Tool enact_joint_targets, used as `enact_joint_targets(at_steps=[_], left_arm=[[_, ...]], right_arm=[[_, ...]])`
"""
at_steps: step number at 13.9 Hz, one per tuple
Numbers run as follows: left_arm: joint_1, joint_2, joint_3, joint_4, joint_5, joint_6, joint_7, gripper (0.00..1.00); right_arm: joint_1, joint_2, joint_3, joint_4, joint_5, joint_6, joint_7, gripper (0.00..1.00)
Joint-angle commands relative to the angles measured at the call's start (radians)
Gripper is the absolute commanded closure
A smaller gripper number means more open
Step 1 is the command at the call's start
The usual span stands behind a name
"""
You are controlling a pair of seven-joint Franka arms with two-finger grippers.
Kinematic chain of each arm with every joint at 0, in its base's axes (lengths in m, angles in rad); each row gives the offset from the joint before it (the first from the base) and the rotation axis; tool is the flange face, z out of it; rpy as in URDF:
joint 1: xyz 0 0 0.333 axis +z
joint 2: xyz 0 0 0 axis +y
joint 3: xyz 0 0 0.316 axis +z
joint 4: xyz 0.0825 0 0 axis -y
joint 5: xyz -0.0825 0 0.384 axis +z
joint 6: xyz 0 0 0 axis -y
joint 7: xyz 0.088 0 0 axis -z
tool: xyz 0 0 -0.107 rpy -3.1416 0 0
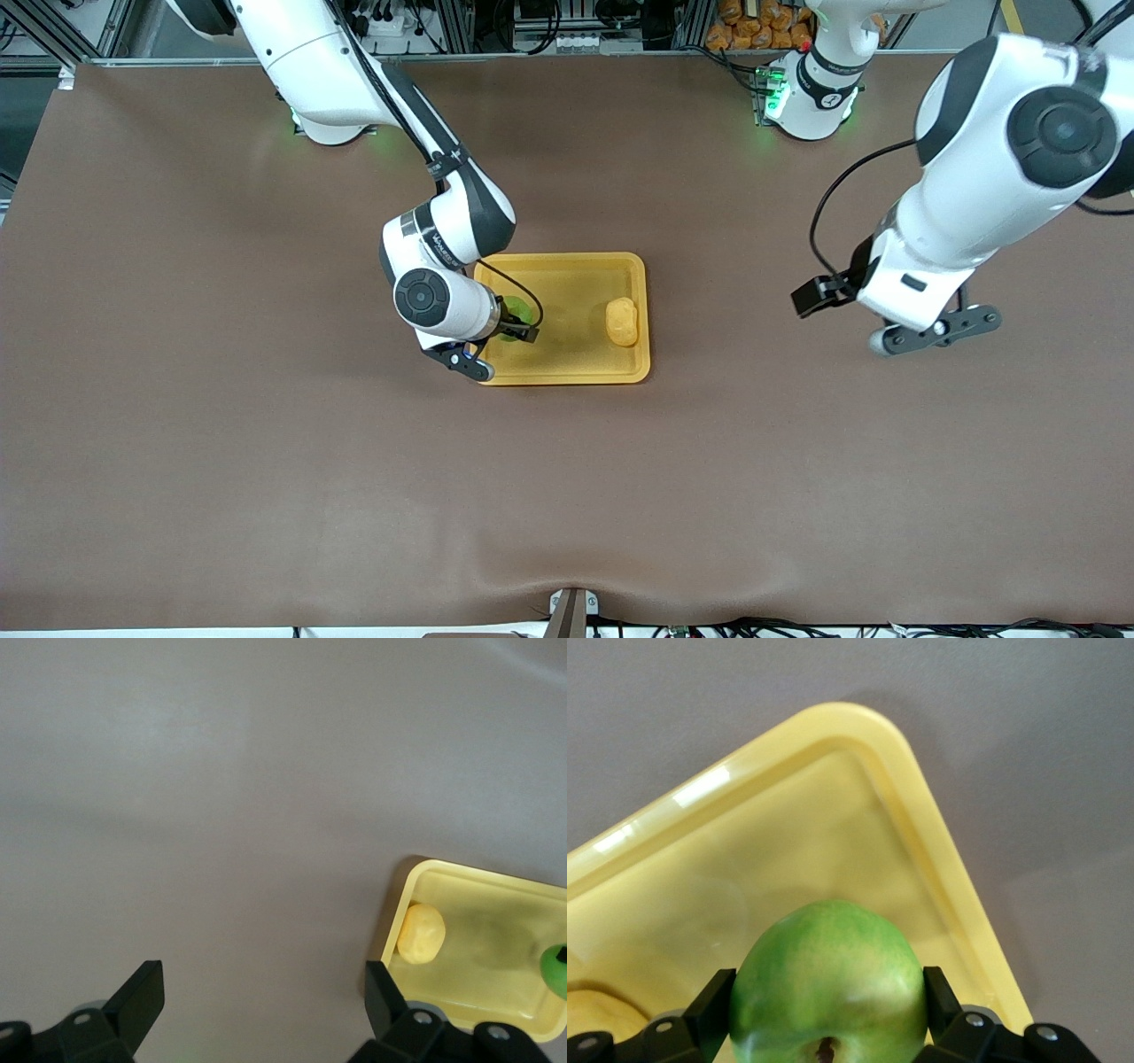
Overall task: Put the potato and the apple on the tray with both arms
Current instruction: 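Open the left gripper and withdraw it from the potato on the tray, then lower the apple onto the tray beside the potato with the right gripper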
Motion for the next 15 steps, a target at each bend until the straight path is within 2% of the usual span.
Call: enact_joint_targets(at_steps=[1,7,10,11,13,14,15], left_arm=[[0.033,-0.070,-0.002,-0.028,0.009,-0.027,0.051,0.00],[0.144,-0.133,-0.002,-0.028,0.013,-0.082,0.257,0.00],[0.161,-0.149,-0.001,-0.028,0.016,-0.106,0.275,0.00],[0.162,-0.152,-0.001,-0.028,0.018,-0.116,0.275,0.00],[0.185,-0.176,-0.002,-0.028,0.019,-0.119,0.277,0.00],[0.187,-0.181,-0.002,-0.028,0.019,-0.128,0.280,0.00],[0.187,-0.192,-0.001,-0.028,0.019,-0.151,0.292,0.00]], right_arm=[[-0.002,0.014,0.002,-0.006,-0.030,0.015,0.016,1.00],[-0.001,0.031,0.000,-0.032,-0.032,0.040,0.016,1.00],[-0.005,0.032,0.000,-0.040,-0.053,0.040,0.014,1.00],[-0.008,0.031,0.000,-0.040,-0.053,0.040,0.016,0.95],[-0.011,0.032,0.000,-0.038,-0.052,0.035,0.019,0.21],[-0.014,0.031,0.000,-0.037,-0.052,0.034,0.019,0.00],[-0.016,0.031,0.000,-0.030,-0.052,0.028,0.019,0.00]])
